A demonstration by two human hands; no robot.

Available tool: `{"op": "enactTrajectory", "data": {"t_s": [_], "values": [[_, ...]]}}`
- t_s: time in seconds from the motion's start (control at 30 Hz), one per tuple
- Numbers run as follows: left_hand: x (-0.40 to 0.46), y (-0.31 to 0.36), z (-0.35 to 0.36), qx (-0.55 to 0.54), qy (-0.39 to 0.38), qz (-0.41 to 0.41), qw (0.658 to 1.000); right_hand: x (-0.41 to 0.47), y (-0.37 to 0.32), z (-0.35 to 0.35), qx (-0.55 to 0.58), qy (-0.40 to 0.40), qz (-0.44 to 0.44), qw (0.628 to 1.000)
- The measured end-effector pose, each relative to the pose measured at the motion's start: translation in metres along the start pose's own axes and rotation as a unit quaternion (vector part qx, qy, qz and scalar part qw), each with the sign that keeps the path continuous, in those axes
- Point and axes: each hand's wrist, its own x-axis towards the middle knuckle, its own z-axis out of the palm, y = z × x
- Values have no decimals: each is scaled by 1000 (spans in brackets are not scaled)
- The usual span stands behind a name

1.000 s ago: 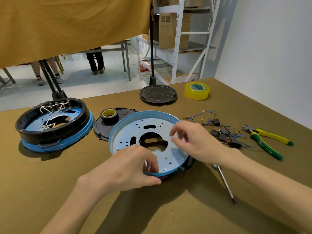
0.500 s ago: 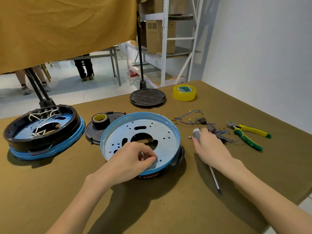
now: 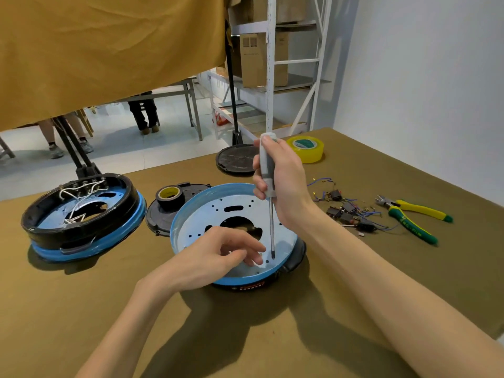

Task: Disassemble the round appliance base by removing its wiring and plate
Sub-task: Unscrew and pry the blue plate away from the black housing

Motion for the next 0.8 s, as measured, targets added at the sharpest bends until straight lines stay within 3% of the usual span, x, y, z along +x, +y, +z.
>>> {"op": "enactTrajectory", "data": {"t_s": [0.3,0.8], "values": [[4,-7,0,14,8,7,1000,-16,23,14,62,-37,-55,996],[7,-12,1,2,-2,16,1000,-40,27,20,17,-69,-115,991]]}}
